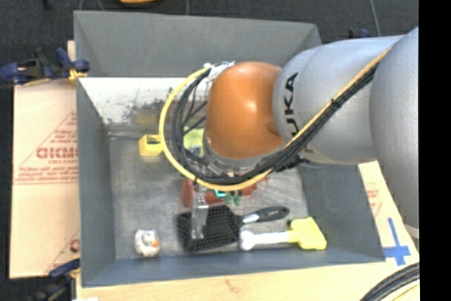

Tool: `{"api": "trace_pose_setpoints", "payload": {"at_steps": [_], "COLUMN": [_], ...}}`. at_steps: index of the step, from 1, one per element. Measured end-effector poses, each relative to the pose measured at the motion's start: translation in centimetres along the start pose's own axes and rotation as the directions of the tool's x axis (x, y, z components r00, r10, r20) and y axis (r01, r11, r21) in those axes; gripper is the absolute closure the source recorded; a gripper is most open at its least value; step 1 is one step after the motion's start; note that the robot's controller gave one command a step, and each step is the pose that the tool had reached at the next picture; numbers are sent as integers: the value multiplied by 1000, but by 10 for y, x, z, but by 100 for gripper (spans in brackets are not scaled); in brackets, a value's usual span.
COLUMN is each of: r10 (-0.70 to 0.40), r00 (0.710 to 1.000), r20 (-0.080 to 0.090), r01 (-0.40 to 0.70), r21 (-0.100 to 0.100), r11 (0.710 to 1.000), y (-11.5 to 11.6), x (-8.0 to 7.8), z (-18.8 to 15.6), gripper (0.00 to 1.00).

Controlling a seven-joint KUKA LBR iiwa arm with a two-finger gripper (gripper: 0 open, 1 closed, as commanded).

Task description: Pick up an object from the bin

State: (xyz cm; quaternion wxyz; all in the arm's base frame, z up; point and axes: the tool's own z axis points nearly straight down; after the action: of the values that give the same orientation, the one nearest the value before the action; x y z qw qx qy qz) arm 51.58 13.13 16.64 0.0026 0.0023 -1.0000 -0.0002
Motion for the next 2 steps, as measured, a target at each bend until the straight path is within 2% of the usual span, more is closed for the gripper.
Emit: {"api": "trace_pose_setpoints", "payload": {"at_steps": [1, 2], "r10": [4, -67], "r00": [1000, 998], "r20": [8, 15], "r01": [-4, 67], "r21": [-1, -1], "r11": [1000, 998], "y": [-1, -7], "x": [-2, -3], "z": [-4, 15], "gripper": [0, 0]}}
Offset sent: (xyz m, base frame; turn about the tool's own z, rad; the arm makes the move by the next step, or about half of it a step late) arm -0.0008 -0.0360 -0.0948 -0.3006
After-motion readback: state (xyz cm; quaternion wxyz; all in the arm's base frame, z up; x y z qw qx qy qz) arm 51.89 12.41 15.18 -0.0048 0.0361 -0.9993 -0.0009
